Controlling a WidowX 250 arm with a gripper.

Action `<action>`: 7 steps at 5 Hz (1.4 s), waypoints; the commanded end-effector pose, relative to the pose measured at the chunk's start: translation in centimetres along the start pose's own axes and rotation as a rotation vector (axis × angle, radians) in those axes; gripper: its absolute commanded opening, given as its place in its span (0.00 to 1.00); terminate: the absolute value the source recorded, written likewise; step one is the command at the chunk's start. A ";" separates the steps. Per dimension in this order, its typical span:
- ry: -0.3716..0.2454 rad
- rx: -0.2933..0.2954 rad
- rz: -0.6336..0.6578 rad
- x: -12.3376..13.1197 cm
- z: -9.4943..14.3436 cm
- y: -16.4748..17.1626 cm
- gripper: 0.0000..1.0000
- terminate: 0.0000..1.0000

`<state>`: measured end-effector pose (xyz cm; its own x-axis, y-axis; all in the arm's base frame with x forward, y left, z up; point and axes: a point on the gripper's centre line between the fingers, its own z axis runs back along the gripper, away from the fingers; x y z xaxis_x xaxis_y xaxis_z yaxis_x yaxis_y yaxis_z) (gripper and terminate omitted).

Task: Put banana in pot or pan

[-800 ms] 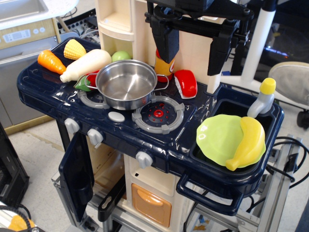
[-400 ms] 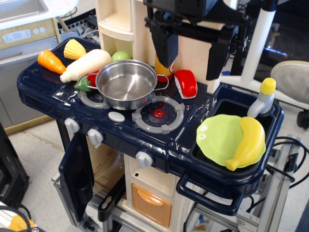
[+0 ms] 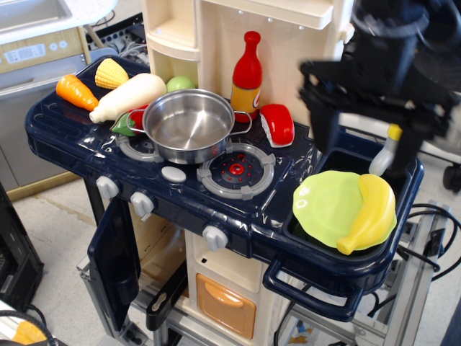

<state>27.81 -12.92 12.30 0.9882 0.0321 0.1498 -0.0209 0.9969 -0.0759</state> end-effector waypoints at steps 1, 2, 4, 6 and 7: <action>-0.089 -0.101 -0.014 1.0 -4.0 -1.0 1.00 0.00; -0.118 -0.121 -0.009 1.5 -5.5 -1.3 1.00 0.00; -0.088 -0.152 0.014 3.1 -8.9 -0.8 1.00 0.00; -0.068 -0.103 0.067 3.3 -9.9 -0.8 0.00 0.00; -0.051 -0.085 0.076 3.3 -9.0 -1.1 0.00 0.00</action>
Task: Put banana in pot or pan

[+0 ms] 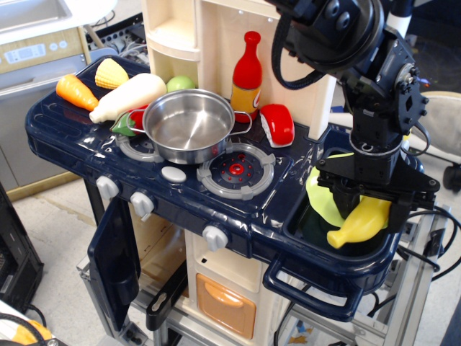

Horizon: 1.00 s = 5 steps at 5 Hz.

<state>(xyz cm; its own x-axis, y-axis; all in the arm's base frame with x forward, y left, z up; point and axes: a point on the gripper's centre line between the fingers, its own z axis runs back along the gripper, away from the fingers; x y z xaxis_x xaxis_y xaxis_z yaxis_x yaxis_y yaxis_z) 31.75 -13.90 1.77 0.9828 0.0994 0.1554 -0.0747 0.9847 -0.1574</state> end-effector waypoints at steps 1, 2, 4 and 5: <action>-0.023 0.024 0.021 0.8 3.2 -0.8 0.00 0.00; 0.015 0.128 -0.027 1.5 6.4 2.5 0.00 0.00; 0.030 0.328 -0.147 2.9 11.2 10.0 0.00 0.00; 0.025 0.356 -0.220 3.8 12.0 13.4 0.00 0.00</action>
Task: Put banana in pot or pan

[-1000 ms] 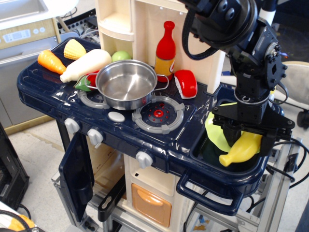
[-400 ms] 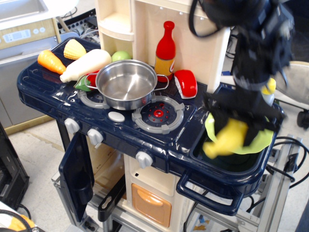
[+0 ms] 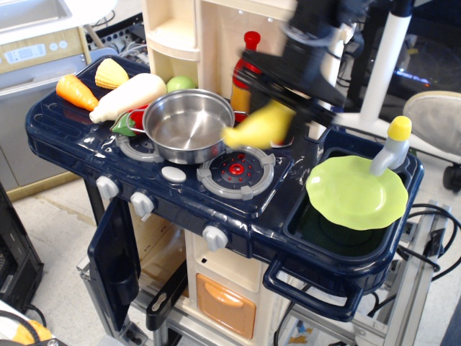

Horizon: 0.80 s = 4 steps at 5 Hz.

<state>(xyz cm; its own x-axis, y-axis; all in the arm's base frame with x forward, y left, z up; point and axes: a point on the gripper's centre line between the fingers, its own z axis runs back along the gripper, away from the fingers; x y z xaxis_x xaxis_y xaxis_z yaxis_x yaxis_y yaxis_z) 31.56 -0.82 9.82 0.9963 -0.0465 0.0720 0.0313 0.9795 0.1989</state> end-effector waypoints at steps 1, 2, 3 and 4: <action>-0.088 0.013 -0.066 0.8 0.6 5.9 0.00 0.00; -0.138 -0.049 -0.122 1.5 -0.3 7.4 1.00 0.00; -0.138 -0.049 -0.122 1.5 -0.3 7.4 1.00 0.00; -0.138 -0.049 -0.122 1.5 -0.3 7.4 1.00 0.00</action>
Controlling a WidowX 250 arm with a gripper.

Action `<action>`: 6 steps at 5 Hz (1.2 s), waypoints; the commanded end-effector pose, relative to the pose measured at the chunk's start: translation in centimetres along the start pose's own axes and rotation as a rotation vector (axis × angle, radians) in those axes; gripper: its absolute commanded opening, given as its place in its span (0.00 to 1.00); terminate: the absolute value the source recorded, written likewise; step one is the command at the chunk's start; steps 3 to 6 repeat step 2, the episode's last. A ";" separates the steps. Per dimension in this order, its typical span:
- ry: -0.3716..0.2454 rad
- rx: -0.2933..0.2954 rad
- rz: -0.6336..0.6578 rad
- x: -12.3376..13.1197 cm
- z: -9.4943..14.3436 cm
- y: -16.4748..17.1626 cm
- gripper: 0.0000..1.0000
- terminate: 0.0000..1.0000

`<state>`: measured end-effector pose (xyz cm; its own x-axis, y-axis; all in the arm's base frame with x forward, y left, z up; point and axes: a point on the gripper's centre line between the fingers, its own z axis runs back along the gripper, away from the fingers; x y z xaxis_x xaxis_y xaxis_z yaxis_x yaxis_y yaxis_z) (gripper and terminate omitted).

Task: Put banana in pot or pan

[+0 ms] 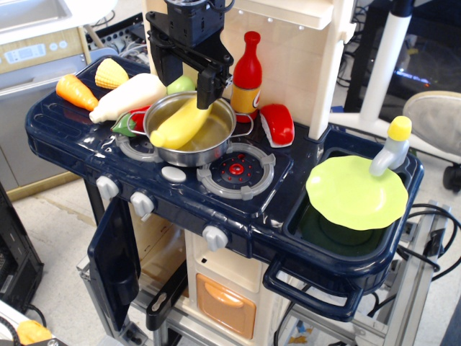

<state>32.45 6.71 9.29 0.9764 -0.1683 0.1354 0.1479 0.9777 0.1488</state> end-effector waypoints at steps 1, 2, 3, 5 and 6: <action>-0.052 0.016 -0.014 1.1 1.7 0.1 1.00 0.00; -0.052 0.016 -0.014 1.1 1.7 0.1 1.00 1.00; -0.052 0.016 -0.014 1.1 1.7 0.1 1.00 1.00; -0.052 0.016 -0.014 1.1 1.7 0.1 1.00 1.00; -0.052 0.016 -0.014 1.1 1.7 0.1 1.00 1.00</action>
